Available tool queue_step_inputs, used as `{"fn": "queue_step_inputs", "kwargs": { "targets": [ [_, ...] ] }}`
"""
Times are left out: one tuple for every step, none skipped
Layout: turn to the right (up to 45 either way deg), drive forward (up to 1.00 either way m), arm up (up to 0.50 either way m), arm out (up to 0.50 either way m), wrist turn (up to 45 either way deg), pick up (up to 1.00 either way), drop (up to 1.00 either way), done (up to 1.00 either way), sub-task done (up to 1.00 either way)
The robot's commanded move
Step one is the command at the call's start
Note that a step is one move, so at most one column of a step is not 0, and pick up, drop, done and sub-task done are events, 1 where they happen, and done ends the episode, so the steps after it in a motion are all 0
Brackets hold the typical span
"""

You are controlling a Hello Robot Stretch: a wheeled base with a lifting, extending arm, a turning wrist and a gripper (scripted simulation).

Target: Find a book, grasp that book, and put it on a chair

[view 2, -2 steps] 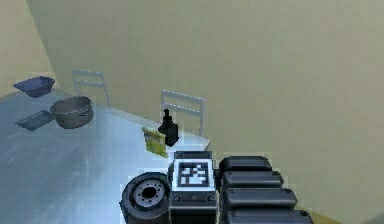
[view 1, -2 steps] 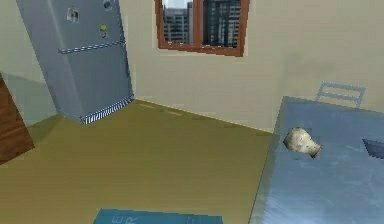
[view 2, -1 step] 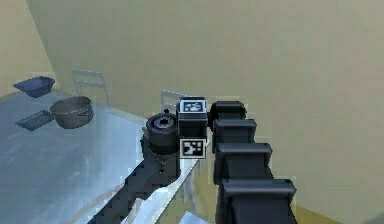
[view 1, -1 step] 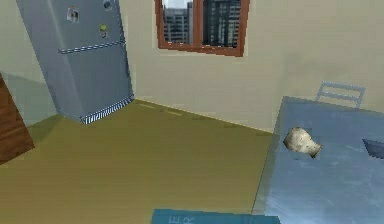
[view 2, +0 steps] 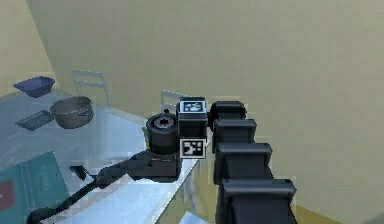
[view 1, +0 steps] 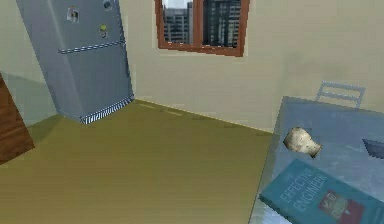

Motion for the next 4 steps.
{"fn": "queue_step_inputs", "kwargs": {
  "targets": [
    [0.0,0.00,0.00,0.00,45.0,0.00,0.00,0.00,0.00],
    [0.0,0.00,0.00,0.00,42.0,0.00,0.00,0.00,0.00],
    [0.0,0.00,-0.40,0.00,0.0,0.00,0.00,0.00,0.00],
    [0.0,0.00,-0.32,0.00,0.0,0.00,0.00,0.00,0.00]
  ]
}}
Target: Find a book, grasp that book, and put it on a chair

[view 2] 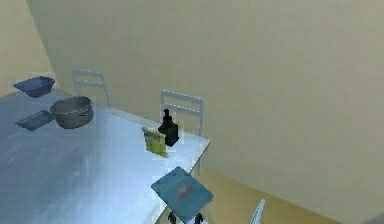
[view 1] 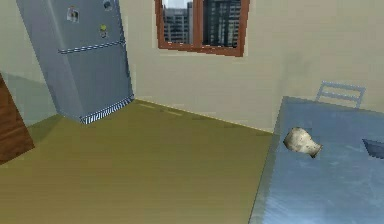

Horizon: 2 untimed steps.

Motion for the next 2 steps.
{"fn": "queue_step_inputs", "kwargs": {
  "targets": [
    [0.0,0.00,0.00,0.00,0.0,0.00,1.00,0.00,0.00],
    [0.0,0.00,0.10,0.00,0.0,0.00,0.00,0.00,0.00]
  ]
}}
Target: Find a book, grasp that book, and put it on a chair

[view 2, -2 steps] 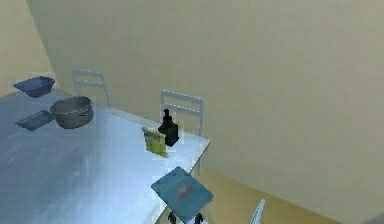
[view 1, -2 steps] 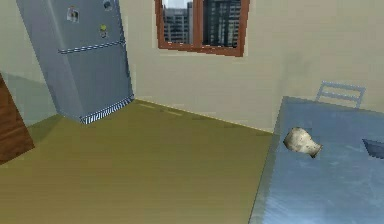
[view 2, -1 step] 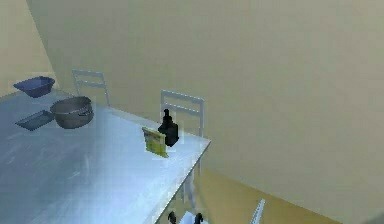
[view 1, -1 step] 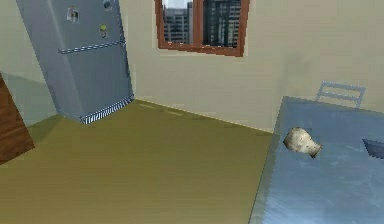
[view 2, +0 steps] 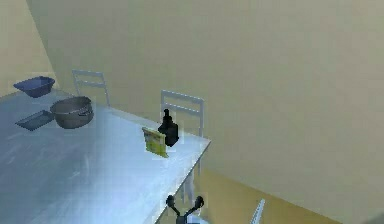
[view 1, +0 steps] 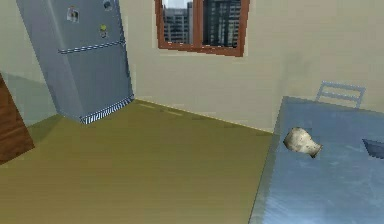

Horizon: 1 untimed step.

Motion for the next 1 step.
{"fn": "queue_step_inputs", "kwargs": {
  "targets": [
    [0.0,0.00,0.00,-0.08,0.0,0.00,0.00,0.00,0.00]
  ]
}}
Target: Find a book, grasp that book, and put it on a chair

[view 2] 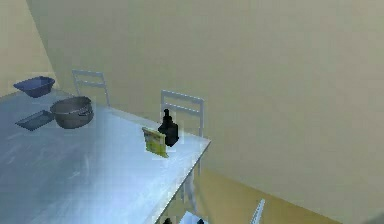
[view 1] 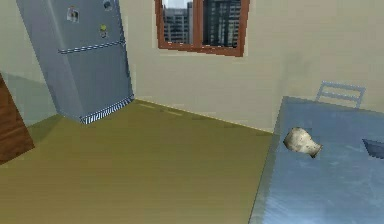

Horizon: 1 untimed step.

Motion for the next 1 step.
{"fn": "queue_step_inputs", "kwargs": {
  "targets": [
    [0.0,0.00,0.00,0.00,0.0,0.00,0.00,1.00,0.00]
  ]
}}
